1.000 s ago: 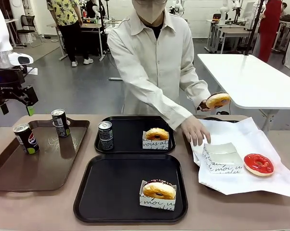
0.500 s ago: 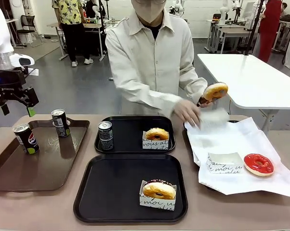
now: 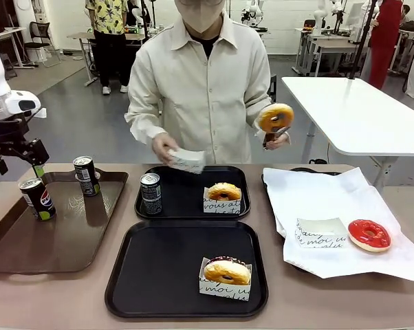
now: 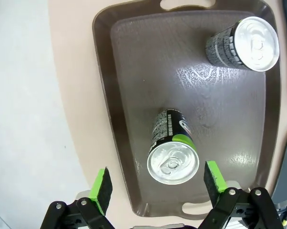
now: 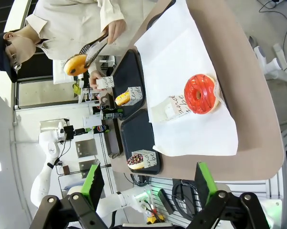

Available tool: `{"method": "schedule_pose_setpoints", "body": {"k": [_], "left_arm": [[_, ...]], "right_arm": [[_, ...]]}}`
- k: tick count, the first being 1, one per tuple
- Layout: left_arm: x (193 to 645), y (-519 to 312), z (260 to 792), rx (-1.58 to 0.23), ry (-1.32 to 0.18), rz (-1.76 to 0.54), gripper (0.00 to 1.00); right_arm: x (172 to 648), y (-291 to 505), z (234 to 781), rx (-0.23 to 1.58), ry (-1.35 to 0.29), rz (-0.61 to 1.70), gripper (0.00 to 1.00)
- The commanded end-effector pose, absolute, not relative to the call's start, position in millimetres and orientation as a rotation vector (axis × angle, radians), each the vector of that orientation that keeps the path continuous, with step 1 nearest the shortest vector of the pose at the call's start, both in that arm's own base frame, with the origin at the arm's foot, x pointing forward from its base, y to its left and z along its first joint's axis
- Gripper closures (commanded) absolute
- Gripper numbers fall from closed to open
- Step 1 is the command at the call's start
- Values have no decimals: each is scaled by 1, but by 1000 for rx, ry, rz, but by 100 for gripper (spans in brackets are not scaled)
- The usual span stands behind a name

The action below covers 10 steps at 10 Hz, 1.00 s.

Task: Set up donuts and drinks on trays.
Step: Pick up one Pepsi coke from the Handle tray and place it on the Flat Tray without a Pepsi coke.

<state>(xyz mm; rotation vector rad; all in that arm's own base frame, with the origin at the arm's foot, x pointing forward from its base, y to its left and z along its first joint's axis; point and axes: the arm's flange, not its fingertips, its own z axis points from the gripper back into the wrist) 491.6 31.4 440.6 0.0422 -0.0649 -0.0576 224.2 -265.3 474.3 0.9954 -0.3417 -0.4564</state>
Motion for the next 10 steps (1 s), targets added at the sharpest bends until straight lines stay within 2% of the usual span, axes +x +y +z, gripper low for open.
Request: {"method": "schedule_pose_setpoints", "body": {"k": [1,10], "left_arm": [[481,32,435,40,-72,-41,0],[491,19,403,-22,8,-8,0]], "right_arm": [[225,-265,473,1008,-352,-445,0],[225,-265,473,1008,-352,-445,0]]}}
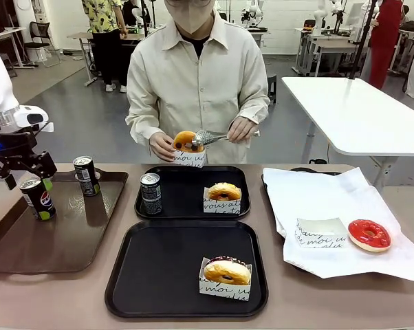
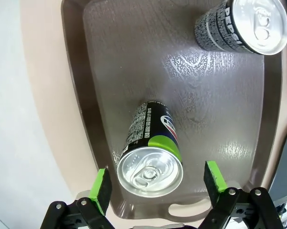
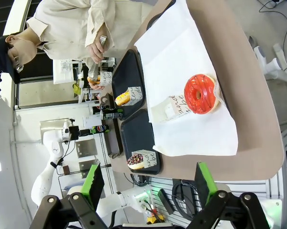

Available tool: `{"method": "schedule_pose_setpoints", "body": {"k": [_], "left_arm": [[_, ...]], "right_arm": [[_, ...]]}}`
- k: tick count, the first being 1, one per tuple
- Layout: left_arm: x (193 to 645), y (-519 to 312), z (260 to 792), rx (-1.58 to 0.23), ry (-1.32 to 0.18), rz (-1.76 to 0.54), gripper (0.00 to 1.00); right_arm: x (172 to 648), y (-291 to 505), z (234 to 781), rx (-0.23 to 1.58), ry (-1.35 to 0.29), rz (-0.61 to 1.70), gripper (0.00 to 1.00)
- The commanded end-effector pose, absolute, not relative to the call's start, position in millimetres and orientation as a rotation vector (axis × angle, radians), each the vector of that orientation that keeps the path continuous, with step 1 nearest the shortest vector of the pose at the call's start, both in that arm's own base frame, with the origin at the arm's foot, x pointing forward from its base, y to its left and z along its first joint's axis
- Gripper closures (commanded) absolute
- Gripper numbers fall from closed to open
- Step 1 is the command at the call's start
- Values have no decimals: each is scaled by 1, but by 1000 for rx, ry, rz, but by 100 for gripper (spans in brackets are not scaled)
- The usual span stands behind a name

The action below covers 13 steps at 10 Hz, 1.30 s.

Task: Set up donuts and drinks on trays.
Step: Pick up one Pepsi coke from the Handle tray and place it on the Flat Tray without a Pepsi coke.

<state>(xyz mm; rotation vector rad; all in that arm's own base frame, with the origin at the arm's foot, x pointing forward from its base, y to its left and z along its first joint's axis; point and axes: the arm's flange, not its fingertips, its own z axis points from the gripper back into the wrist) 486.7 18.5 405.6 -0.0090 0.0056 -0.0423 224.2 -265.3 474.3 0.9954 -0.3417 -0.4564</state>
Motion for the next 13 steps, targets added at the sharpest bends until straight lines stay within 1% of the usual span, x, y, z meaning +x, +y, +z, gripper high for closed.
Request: {"method": "schedule_pose_setpoints", "body": {"k": [1,5,7,8,9,10,11,13], "left_arm": [[495,20,400,-32,28,-7,0],[499,22,387,-45,49,0,0],[500,23,386,-53,13,3,0],[499,24,387,-60,-11,-2,43],[499,24,387,-59,-17,-4,54],[499,25,387,-62,-22,-5,97],[499,25,387,-63,-22,-8,100],[499,25,386,-63,-12,-13,100]], "right_arm": [[225,-265,473,1008,-352,-445,0],[225,-265,473,1008,-352,-445,0],[225,-265,473,1008,-352,-445,0],[225,-265,473,1008,-352,-445,0],[225,-265,473,1008,-352,-445,0],[225,-265,473,1008,-352,-445,0],[225,-265,473,1008,-352,-445,0],[225,-265,473,1008,-352,-445,0]]}}
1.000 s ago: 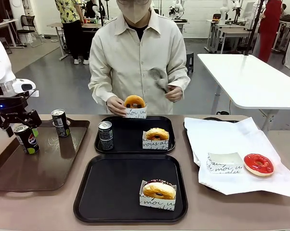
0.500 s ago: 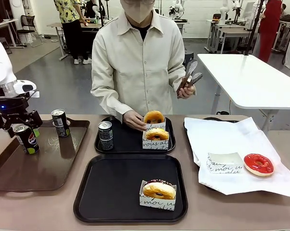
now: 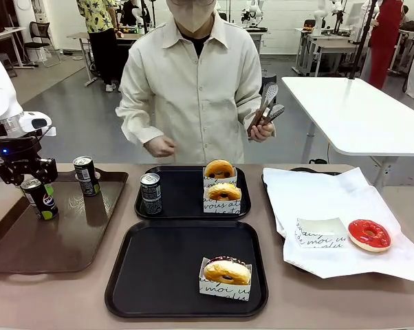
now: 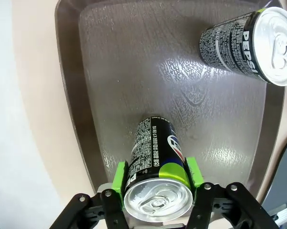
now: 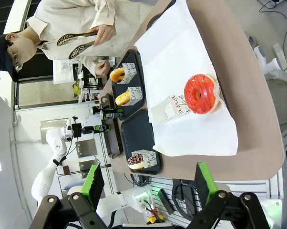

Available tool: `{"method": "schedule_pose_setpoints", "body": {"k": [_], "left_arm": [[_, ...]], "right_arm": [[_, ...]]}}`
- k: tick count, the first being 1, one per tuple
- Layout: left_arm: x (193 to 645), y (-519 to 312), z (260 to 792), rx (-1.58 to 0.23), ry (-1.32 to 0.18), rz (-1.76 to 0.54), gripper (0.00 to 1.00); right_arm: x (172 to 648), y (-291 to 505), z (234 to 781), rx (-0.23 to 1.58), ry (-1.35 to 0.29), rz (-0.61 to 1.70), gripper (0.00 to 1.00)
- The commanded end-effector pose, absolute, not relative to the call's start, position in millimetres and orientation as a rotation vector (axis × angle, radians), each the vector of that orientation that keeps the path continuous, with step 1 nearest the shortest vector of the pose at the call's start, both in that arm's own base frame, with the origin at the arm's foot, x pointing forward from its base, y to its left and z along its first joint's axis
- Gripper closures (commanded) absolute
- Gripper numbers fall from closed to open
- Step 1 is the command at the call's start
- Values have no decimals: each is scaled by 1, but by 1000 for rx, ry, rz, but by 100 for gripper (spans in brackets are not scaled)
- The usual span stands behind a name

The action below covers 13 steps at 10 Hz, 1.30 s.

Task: Set up donuts and drinks on trays.
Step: Pick up one Pepsi coke from the Handle tray and place it on the Flat Tray without a Pepsi coke.

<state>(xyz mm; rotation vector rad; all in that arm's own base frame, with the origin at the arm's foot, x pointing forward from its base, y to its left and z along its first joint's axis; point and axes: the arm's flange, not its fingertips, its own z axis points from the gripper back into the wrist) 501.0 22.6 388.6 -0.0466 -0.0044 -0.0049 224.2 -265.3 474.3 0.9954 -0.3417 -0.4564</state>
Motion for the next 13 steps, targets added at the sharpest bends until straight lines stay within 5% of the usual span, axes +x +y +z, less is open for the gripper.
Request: {"method": "schedule_pose_setpoints", "body": {"k": [1,3,8,13], "left_arm": [[499,26,387,-59,-7,-12,88],[498,25,391,-52,-3,-17,100],[438,5,521,1,9,-201,100],[424,3,537,6,-7,-191,100]], "right_arm": [[225,-265,473,1008,-352,-445,0],[225,-265,473,1008,-352,-445,0],[225,-265,473,1008,-352,-445,0],[225,-265,473,1008,-352,-445,0]]}}
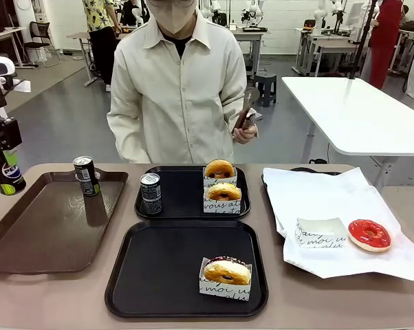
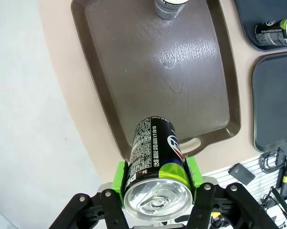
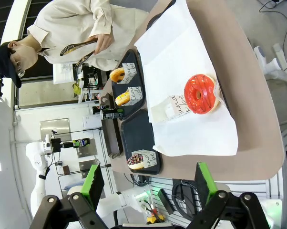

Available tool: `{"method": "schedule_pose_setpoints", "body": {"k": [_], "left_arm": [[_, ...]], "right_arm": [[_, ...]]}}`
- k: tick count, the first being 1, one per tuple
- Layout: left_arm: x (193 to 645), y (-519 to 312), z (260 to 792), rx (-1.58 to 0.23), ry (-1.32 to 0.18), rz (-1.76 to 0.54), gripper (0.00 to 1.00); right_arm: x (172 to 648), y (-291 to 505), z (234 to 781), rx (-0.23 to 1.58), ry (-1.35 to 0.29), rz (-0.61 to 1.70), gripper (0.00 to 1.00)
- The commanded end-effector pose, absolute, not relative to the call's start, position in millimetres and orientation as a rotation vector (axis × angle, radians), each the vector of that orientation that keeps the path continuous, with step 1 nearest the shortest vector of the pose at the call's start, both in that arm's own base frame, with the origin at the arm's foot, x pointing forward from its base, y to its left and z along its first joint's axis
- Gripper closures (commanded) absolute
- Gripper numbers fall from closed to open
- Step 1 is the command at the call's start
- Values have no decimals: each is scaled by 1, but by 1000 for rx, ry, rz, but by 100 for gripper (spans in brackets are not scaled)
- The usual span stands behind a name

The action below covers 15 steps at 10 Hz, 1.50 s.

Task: Set up donuts and drinks on trays.
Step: Pick up one Pepsi coke from the Handle tray and place it on the Flat Tray without a Pepsi coke.

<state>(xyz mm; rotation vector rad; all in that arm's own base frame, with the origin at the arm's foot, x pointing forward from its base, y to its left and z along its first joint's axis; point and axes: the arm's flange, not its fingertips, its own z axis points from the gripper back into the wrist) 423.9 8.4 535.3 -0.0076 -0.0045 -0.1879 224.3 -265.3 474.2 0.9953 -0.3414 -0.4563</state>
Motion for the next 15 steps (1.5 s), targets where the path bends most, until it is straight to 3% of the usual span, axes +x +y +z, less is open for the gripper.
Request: {"method": "schedule_pose_setpoints", "body": {"k": [1,4,5,8,15], "left_arm": [[424,3,537,6,-7,-191,100],[424,3,537,6,-7,-191,100],[424,3,535,-5,-3,-198,41],[403,-62,540,-94,-83,-406,41],[352,-213,527,-117,-79,-742,41]], "right_arm": [[225,-265,473,1008,-352,-445,0],[225,-265,473,1008,-352,-445,0],[225,-265,473,1008,-352,-445,0],[225,-265,473,1008,-352,-445,0],[225,-265,473,1008,-352,-445,0]]}}
